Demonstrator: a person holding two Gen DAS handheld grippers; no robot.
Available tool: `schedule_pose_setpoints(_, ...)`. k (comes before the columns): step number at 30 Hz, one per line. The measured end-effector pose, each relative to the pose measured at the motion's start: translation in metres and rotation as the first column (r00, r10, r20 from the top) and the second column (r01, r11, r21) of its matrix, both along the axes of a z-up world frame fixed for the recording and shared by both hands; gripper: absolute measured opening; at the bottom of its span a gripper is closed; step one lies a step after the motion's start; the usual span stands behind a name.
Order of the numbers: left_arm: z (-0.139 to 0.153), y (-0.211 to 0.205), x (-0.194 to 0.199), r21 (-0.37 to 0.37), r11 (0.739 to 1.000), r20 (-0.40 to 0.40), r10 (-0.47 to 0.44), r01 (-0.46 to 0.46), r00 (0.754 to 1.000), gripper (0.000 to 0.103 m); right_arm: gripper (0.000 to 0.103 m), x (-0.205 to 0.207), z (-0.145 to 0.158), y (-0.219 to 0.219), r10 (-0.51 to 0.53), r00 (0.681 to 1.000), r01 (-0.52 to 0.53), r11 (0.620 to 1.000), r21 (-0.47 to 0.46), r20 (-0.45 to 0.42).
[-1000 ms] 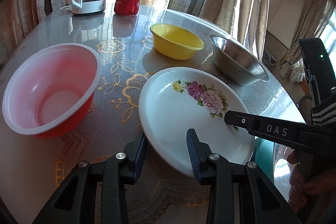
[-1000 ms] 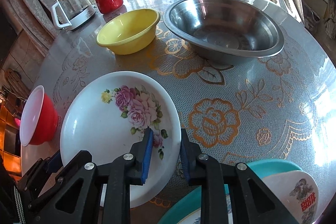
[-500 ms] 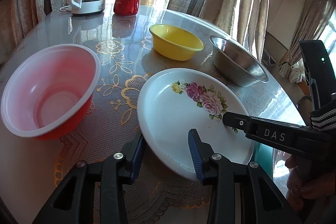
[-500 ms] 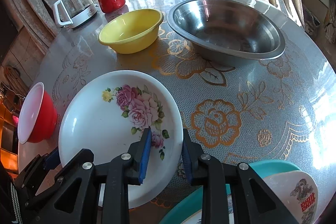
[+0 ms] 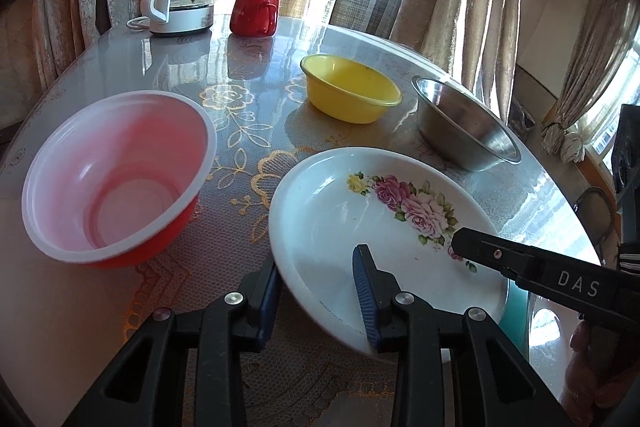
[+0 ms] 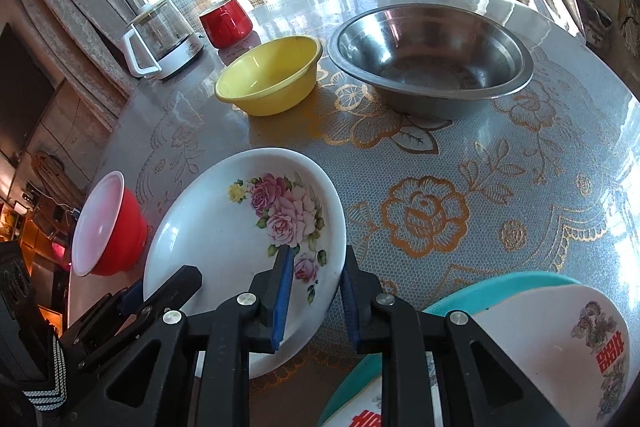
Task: Organize plates and bowls
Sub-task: 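Lift the floral plate with the right tool toward the plate stack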
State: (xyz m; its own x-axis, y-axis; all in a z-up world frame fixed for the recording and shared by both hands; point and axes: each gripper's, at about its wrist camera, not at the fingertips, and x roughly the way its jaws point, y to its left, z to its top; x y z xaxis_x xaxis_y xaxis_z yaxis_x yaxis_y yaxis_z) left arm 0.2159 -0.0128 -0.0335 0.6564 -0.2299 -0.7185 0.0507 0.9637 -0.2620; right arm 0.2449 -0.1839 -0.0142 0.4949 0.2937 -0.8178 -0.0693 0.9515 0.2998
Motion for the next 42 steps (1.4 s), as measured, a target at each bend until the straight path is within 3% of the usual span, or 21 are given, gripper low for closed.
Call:
schedule_pose_setpoints(12,0.01,0.001,-0.009,0.004,1.0,0.063,-0.007,0.007,0.998,0.035,0.023,-0.012,0.01,0.003,-0.009,0.999,0.008,1.0,0.012,0.045)
schedule_pose_setpoints(23,0.027,0.002,-0.024,-0.069,0.996,0.157,-0.039,0.05,0.987,0.035,0.023,-0.035,0.029,-0.008,-0.04,0.994,0.036,0.998,0.044,0.098)
schedule_pose_setpoints(33,0.039,-0.012,-0.042,-0.108,0.986,0.211,-0.105,0.13,0.972,0.035,0.023,-0.069,0.044,-0.03,-0.091,0.986,0.077,0.992,0.104,0.141)
schedule_pose_setpoints(42,0.045,-0.042,-0.068,-0.082,0.966,0.245,-0.219,0.246,0.944,0.035,0.023,-0.111,0.044,-0.063,-0.176,0.974,0.155,0.977,0.149,0.144)
